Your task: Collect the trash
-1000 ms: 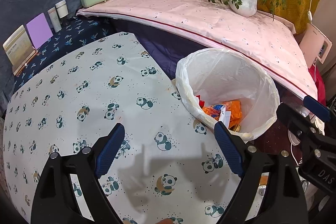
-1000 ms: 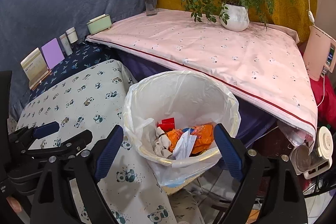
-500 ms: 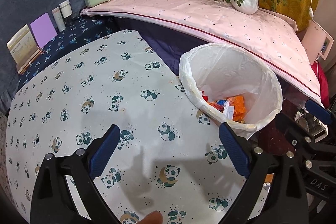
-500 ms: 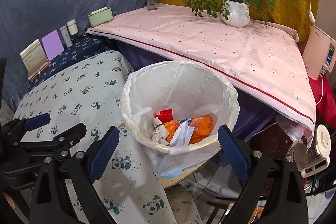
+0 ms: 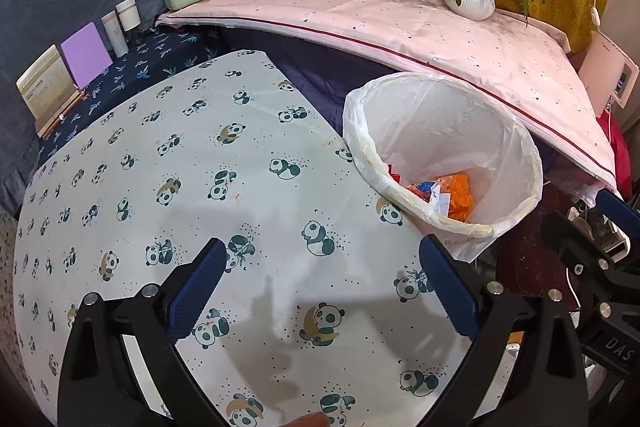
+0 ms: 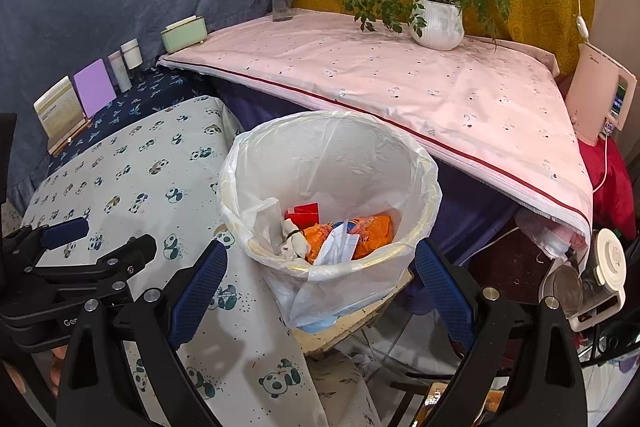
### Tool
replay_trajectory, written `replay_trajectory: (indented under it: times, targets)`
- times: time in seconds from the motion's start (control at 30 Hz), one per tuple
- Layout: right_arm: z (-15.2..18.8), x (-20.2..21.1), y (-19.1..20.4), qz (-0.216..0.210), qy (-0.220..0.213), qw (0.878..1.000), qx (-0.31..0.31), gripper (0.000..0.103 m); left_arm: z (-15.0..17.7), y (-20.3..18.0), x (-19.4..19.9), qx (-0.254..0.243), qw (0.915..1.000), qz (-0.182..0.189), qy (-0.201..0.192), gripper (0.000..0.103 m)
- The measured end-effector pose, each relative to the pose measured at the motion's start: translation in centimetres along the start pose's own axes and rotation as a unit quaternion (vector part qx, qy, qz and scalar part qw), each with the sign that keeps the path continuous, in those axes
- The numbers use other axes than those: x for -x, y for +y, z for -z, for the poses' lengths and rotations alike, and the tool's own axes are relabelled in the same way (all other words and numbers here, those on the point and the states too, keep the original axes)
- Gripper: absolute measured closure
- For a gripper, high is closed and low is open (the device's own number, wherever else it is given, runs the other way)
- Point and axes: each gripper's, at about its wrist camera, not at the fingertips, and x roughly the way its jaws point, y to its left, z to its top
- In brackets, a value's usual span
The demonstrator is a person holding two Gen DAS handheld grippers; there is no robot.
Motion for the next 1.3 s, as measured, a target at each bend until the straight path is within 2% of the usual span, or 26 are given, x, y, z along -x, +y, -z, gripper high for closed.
replay_trajectory:
  times: [0.7,1.3]
  targets:
    - [0.9,-0.1,-0.1,0.008,0.007,1.000,0.005,0.012,0.7,-0.5,-0.3,-0.007,0.9999,-0.010,0.007,0.010]
    - [1.3,-0.3,-0.5,0.015,0.013,1.000,0.002,0.012,1.1,-1.2,-0.6,-0.019,0.9996,-0.003,0.020,0.011]
